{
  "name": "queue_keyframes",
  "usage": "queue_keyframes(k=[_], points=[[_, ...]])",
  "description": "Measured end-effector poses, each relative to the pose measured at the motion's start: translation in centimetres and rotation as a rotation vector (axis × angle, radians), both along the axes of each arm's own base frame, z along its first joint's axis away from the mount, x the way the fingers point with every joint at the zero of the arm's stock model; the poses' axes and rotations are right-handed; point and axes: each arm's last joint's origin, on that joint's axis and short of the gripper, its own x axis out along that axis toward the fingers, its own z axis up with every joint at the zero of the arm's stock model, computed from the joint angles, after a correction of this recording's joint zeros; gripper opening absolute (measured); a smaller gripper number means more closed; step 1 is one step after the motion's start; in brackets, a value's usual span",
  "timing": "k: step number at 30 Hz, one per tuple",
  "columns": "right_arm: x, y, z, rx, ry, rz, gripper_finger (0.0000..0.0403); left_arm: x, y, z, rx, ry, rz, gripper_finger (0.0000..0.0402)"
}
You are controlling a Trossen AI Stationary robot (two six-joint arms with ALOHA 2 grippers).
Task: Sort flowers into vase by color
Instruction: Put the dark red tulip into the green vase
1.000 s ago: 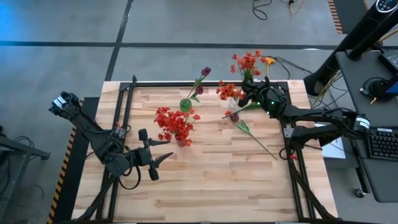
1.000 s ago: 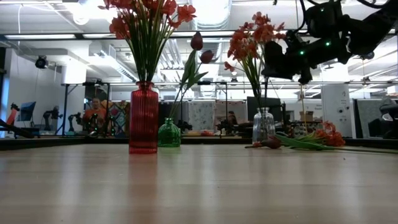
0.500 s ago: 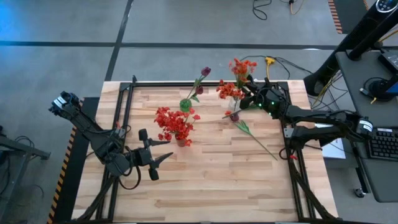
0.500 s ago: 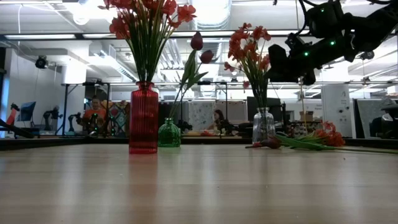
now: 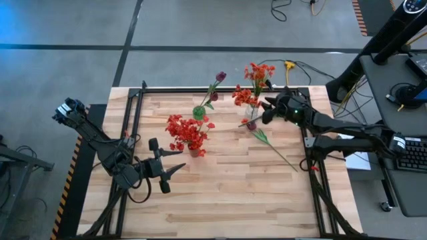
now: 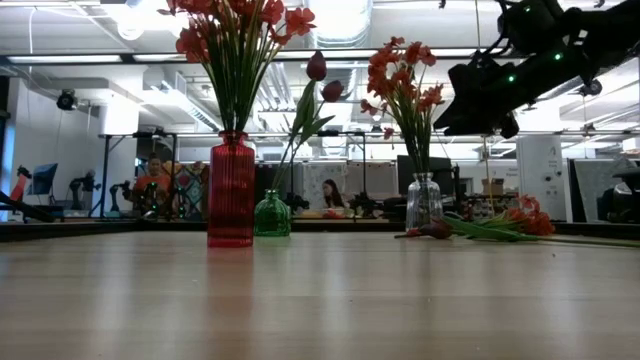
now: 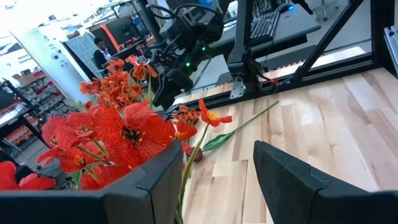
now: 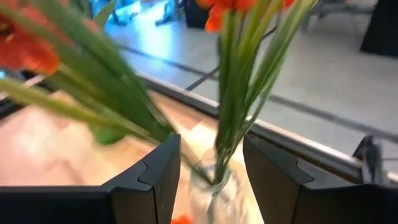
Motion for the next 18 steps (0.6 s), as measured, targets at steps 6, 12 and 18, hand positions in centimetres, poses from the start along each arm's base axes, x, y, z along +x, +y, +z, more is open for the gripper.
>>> queue_keyframes(k=[6, 12, 18], points=[[0.4, 1.2, 0.4, 0.116, 0.097, 0.039, 0.0159, 0.0, 0.0, 0.1, -0.027, -0.016, 0.003, 0.0180], [0.6, 2.7, 0.8, 0.239, 0.165, 0.071, 0.0155, 0.1, -0.1, 0.6, -0.054, -0.045, 0.002, 0.0180], [0.5, 4.3, 0.1, 0.338, 0.234, 0.091, 0.0157, 0.1, -0.1, 1.0, -0.078, -0.059, 0.003, 0.0180]])
